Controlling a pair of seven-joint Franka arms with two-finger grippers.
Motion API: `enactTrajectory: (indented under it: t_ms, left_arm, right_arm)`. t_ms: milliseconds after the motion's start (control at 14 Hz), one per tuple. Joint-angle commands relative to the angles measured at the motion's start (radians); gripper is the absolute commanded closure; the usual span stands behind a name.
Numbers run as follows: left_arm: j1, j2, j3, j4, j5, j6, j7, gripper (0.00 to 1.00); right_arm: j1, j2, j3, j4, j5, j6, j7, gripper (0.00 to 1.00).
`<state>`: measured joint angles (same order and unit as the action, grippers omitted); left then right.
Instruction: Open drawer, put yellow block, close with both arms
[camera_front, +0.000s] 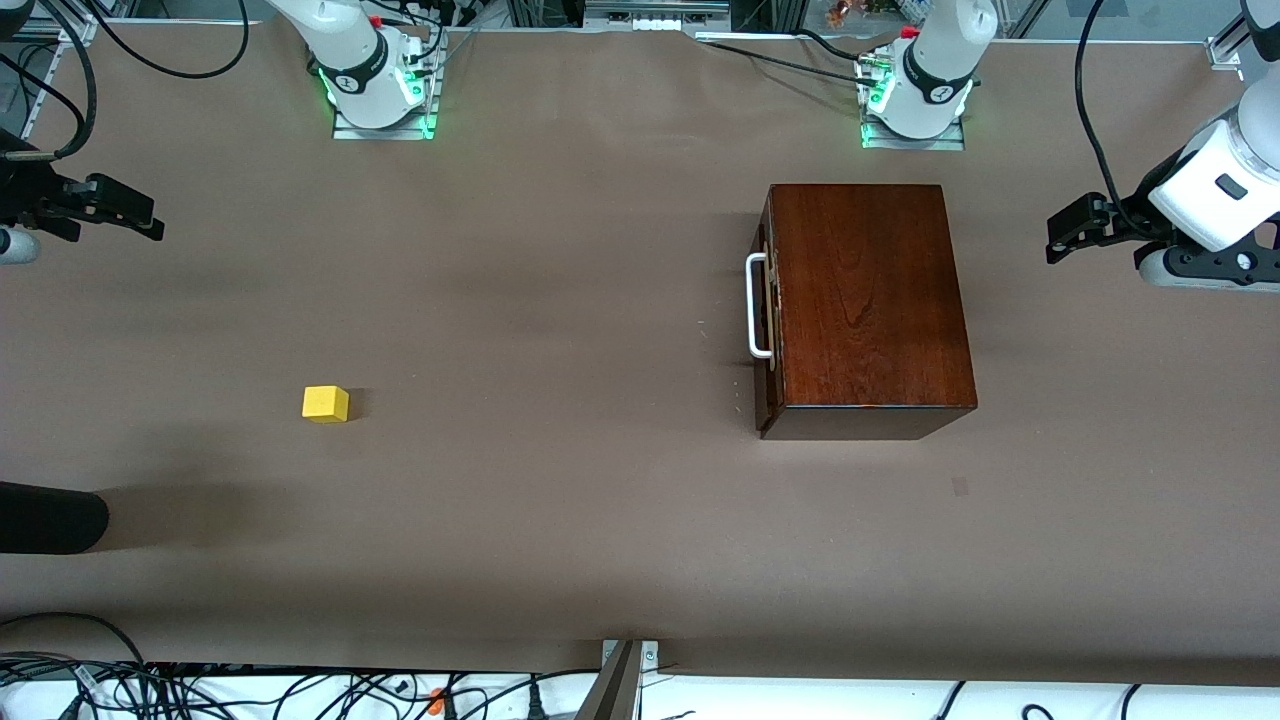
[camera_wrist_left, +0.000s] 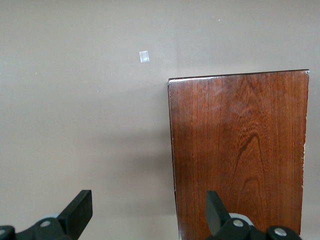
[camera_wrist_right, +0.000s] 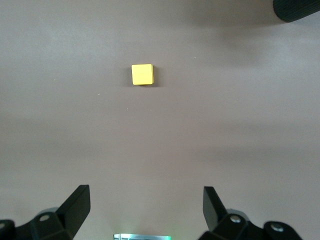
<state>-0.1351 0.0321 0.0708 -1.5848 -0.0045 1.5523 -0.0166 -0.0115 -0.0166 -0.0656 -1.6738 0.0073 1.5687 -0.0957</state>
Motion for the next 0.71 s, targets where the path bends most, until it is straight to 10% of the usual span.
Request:
enactTrajectory:
  t_ms: [0,641]
  left_arm:
    - [0.002,-0.001,0.001,0.019,-0.025,-0.011,-0.005,0.00]
    - [-0.014,0.000,-0.089,0.055,-0.022,-0.021,-0.092,0.00]
  right_arm:
    - [-0.015,0.003,0.010,0.011,0.019,-0.013,-0.005,0.00]
    - [-0.015,0.001,0.010,0.011,0.019,-0.016,-0.005,0.00]
